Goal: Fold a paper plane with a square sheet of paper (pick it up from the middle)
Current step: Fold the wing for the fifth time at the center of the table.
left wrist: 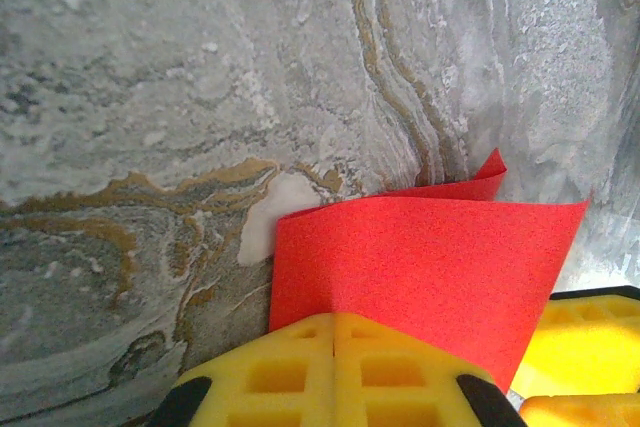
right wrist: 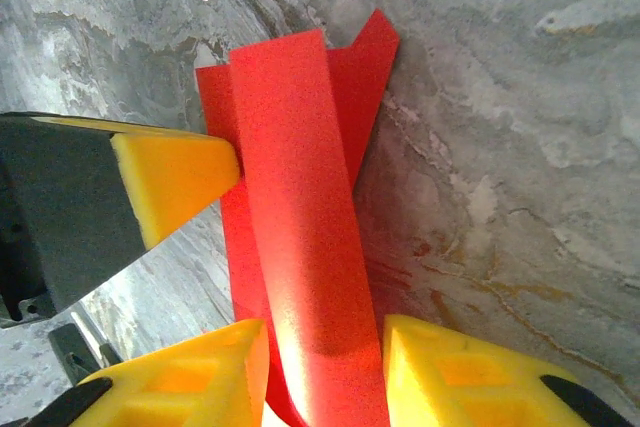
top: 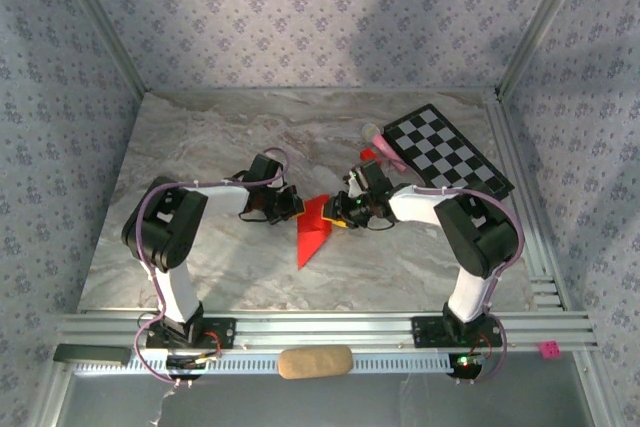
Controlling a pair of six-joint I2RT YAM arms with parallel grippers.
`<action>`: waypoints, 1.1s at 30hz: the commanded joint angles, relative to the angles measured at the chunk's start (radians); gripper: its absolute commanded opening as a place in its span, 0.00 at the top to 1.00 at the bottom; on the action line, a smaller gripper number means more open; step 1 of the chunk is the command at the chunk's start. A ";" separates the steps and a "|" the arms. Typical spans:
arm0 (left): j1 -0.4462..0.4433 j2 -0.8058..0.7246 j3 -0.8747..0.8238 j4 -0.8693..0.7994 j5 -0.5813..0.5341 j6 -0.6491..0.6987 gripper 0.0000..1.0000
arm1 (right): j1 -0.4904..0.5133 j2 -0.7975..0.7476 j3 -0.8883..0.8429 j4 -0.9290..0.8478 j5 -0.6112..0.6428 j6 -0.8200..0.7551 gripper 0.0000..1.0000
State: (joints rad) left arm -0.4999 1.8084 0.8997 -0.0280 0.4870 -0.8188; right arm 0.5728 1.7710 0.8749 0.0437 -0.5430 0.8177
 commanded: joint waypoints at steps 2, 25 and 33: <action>-0.006 0.012 -0.004 -0.015 0.025 0.022 0.97 | -0.018 0.005 0.039 -0.057 0.040 -0.054 0.62; -0.007 0.011 -0.004 -0.006 0.029 0.013 0.97 | -0.027 0.053 0.028 0.010 -0.067 -0.028 0.65; -0.008 0.008 -0.008 -0.008 0.028 0.016 0.97 | -0.027 0.050 0.028 0.028 -0.090 -0.039 0.66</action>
State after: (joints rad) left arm -0.4999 1.8084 0.8993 -0.0288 0.4911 -0.8192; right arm 0.5419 1.8030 0.8898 0.0605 -0.5995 0.7952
